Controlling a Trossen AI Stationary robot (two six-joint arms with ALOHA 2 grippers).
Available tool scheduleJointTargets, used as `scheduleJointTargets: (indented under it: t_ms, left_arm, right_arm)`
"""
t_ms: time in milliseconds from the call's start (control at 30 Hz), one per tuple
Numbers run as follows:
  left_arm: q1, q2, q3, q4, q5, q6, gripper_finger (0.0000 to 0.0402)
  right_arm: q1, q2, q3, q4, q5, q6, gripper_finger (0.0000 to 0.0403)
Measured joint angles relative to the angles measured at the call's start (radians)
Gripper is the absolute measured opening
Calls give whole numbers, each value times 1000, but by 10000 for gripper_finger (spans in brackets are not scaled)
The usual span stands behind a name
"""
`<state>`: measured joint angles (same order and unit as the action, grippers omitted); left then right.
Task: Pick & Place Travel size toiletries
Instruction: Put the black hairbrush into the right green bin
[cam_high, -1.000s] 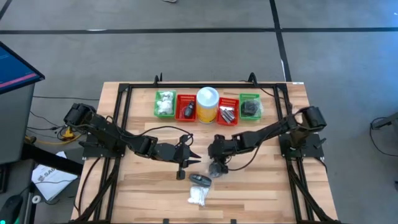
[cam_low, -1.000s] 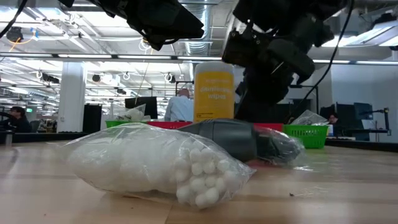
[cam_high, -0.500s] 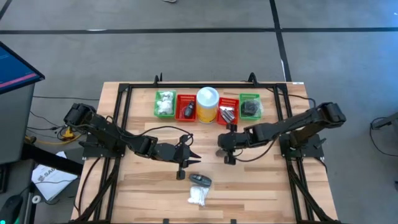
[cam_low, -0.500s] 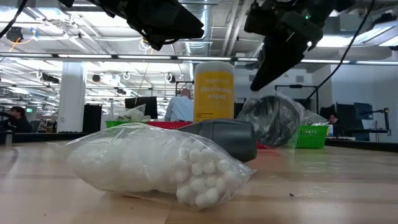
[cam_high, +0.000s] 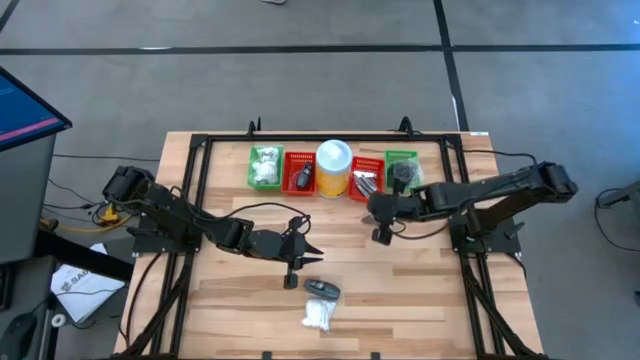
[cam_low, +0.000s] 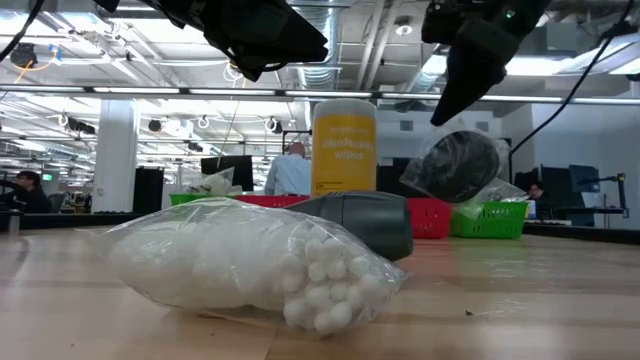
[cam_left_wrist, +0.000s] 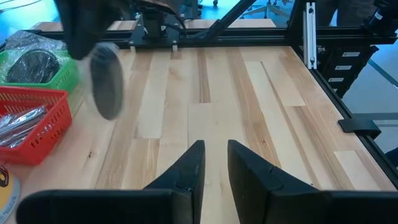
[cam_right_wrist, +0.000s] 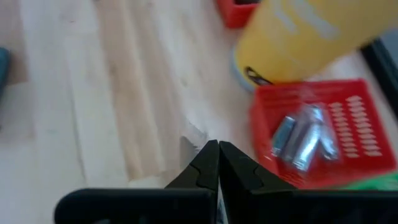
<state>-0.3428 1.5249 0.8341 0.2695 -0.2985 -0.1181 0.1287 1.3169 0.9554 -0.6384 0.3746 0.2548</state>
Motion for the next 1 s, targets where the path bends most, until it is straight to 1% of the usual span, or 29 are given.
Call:
scheduleJointTargets:
  t_ms: [467, 800, 1000]
  left_arm:
    - [0, 0, 0, 0, 0, 0, 60]
    - [0, 0, 0, 0, 0, 0, 60]
    - [0, 0, 0, 0, 0, 0, 60]
  right_arm:
    - [-153, -81, 0, -117, 48, 9, 0]
    - [-328, -173, 1, -159, 54, 8, 0]
    - [-434, -186, 1, -176, 54, 8, 0]
